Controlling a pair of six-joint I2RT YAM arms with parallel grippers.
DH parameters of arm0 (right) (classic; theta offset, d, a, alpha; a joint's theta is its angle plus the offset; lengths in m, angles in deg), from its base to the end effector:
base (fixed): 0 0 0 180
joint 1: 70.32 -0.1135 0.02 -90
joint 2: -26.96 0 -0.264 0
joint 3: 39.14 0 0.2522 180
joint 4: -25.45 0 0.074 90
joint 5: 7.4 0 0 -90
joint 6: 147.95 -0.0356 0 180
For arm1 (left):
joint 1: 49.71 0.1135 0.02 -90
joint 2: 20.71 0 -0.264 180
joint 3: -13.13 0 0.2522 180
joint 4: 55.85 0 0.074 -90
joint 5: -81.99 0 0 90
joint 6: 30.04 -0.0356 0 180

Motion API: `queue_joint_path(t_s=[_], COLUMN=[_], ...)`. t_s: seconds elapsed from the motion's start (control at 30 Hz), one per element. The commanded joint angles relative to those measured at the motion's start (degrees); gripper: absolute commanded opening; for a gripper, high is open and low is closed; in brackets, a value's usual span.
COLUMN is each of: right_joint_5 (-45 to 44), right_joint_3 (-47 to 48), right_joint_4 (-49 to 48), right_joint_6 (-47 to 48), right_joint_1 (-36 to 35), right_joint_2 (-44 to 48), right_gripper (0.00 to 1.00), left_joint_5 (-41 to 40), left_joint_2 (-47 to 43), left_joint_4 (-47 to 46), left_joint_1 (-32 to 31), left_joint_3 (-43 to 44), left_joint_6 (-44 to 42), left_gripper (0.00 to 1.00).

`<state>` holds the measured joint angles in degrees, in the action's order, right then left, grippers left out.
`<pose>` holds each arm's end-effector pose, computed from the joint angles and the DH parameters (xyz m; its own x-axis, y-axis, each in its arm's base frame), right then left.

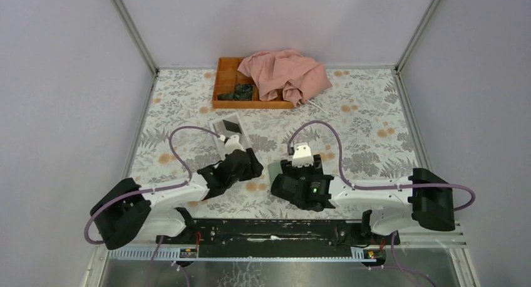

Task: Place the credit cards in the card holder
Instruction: Close the card holder at the center of the board.

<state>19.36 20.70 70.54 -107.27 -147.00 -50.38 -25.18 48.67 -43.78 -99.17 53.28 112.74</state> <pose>0.0872 0.2302 0.2153 -0.3938 -0.1811 -0.9012 -0.0688 0.9835 -0.1676 0.1564 -0.1666 0.1661 -0.7229 -0.3253 -0.6096 0.0104 0.8770 -0.4804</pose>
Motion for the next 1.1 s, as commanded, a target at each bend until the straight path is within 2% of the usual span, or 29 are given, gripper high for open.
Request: queue_joint_path(t_s=[0.0,0.2,0.33,0.6,0.83,1.07], right_joint_5=[9.0,14.7,18.2,22.9,25.3,26.5], right_joint_3=[0.5,-0.7,-1.5,-2.6,-2.9,-2.8], right_joint_4=[-15.8,-20.5,-22.5,-25.0,-25.9,-25.7], right_joint_6=[13.1,15.1,16.4,17.3,17.3,16.4], right_joint_1=[3.0,7.4,9.6,12.7,14.1,14.2], right_joint_2=[-1.6,-2.8,-3.1,-5.1,-6.9,-8.3], right_gripper=[0.77,0.66,0.58,0.56,0.46,0.41], left_joint_5=[1.7,2.6,2.3,2.9,3.8,4.1], left_joint_2=[3.7,7.9,8.8,10.2,11.8,12.1], left_joint_4=[-8.0,-11.1,-11.5,-13.2,-14.0,-14.4], left_joint_1=[-0.1,-0.3,-0.2,-0.3,-0.2,-0.2], left_joint_3=[0.0,0.9,1.6,2.2,2.6,2.2], left_joint_6=[-1.5,-1.4,-1.8,-2.0,-1.9,-1.9], left_gripper=[0.61,0.53,0.52,0.53,0.53,0.53])
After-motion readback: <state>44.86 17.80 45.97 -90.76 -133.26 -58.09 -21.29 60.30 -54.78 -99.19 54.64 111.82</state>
